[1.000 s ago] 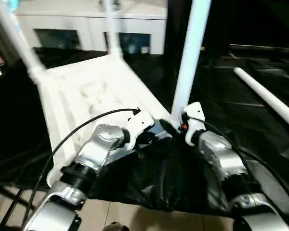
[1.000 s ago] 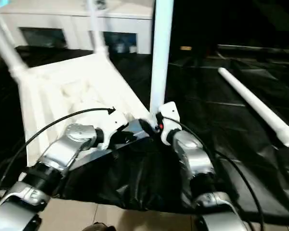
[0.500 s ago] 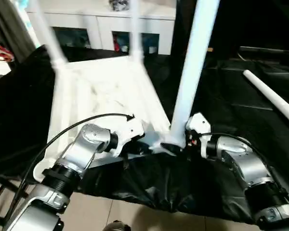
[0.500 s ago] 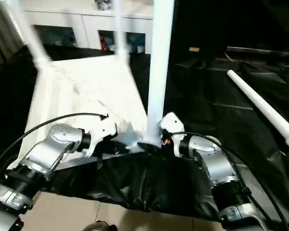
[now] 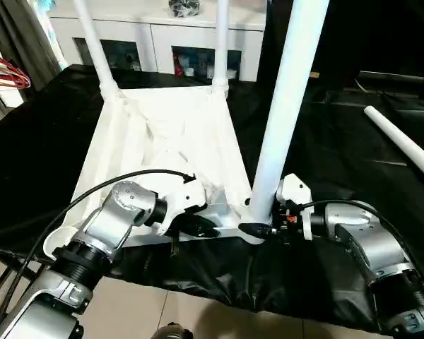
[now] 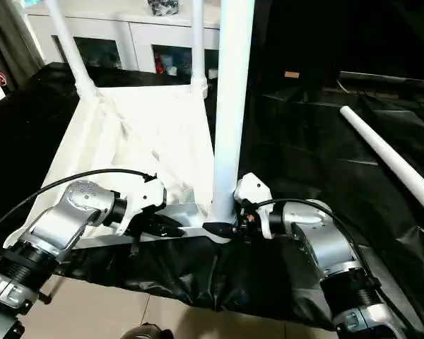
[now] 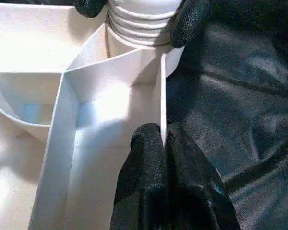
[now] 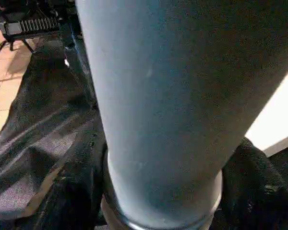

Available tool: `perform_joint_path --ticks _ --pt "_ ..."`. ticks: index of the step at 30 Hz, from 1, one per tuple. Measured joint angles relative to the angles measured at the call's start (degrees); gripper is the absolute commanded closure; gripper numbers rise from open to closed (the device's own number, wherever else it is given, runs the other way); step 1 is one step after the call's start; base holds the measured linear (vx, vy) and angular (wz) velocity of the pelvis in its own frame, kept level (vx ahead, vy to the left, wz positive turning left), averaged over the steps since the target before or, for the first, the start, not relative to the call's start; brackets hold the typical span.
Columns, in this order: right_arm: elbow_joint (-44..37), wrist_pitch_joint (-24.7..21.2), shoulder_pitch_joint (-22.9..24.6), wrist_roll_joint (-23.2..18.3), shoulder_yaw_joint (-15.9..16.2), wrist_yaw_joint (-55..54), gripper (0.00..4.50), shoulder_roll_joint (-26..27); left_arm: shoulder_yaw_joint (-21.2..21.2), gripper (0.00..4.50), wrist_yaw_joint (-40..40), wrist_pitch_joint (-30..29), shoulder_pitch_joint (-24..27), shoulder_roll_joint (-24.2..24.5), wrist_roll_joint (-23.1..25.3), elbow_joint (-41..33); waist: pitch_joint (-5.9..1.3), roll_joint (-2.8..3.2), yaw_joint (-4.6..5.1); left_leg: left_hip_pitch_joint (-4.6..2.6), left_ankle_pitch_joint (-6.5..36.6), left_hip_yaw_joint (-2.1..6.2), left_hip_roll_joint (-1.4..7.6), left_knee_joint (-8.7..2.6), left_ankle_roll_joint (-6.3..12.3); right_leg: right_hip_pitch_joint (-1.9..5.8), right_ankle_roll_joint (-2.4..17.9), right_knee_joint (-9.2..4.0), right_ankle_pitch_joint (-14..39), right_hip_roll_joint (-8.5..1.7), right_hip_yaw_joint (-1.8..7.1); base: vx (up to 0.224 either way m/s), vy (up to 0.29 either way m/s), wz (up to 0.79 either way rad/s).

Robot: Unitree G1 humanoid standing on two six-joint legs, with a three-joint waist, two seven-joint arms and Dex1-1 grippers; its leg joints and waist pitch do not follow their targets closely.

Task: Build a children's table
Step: Rotate leg to tighten

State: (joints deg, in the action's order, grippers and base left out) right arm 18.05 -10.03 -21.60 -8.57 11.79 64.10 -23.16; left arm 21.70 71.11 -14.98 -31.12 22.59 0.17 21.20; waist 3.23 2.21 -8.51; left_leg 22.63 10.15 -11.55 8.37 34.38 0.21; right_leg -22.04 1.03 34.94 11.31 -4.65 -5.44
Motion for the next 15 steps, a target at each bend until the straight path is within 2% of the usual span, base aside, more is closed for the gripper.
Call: perform_joint_path --ticks 3,6,8,12,15 --pt "0.8 -0.2 0.0 0.8 -0.7 -4.0 1.80 1.2 -0.6 4.50 -3.1 -1.0 0.1 -1.2 0.3 0.5 -0.02 -0.03 0.21 -0.03 0.0 0.00 0.00 0.01 0.00 0.01 0.0 0.02 0.0 0.00 0.00 0.000 0.000 0.00" --pt "5.8 -0.9 -2.8 3.7 -3.2 -16.0 1.80 6.2 -2.2 4.50 -11.3 -2.8 -1.6 -5.3 2.5 3.7 0.01 -0.15 1.13 -0.24 0.0 0.00 0.00 0.03 -0.01 0.07 0.0 0.07 0.0 -0.01 0.01 0.000 0.000 0.00" --pt "8.3 -0.9 -3.8 4.0 -4.7 -21.9 1.81 8.2 -2.5 4.50 -15.4 -4.0 -2.5 -7.9 3.3 5.1 0.03 -0.25 1.94 -0.38 0.0 0.01 0.00 0.02 -0.01 0.13 -0.2 0.03 0.1 -0.10 -0.04 0.000 0.000 0.00" --pt "12.6 -1.1 -6.0 4.5 -8.3 -32.8 1.81 12.9 -3.8 4.50 -23.1 -6.7 -3.7 -12.7 4.0 7.3 0.02 -0.27 2.77 -0.44 0.0 0.00 -0.03 0.00 -0.01 0.15 -0.2 0.00 0.1 -0.14 -0.04 0.000 0.000 0.00" --pt "14.9 -0.6 -7.7 4.9 -9.7 -38.7 1.81 15.4 -4.0 4.50 -26.7 -8.0 -4.4 -14.5 4.3 7.8 0.03 -0.26 3.31 -0.44 0.0 0.00 -0.03 -0.02 -0.01 0.13 -0.2 0.00 0.1 -0.14 -0.04 0.000 0.000 0.00"
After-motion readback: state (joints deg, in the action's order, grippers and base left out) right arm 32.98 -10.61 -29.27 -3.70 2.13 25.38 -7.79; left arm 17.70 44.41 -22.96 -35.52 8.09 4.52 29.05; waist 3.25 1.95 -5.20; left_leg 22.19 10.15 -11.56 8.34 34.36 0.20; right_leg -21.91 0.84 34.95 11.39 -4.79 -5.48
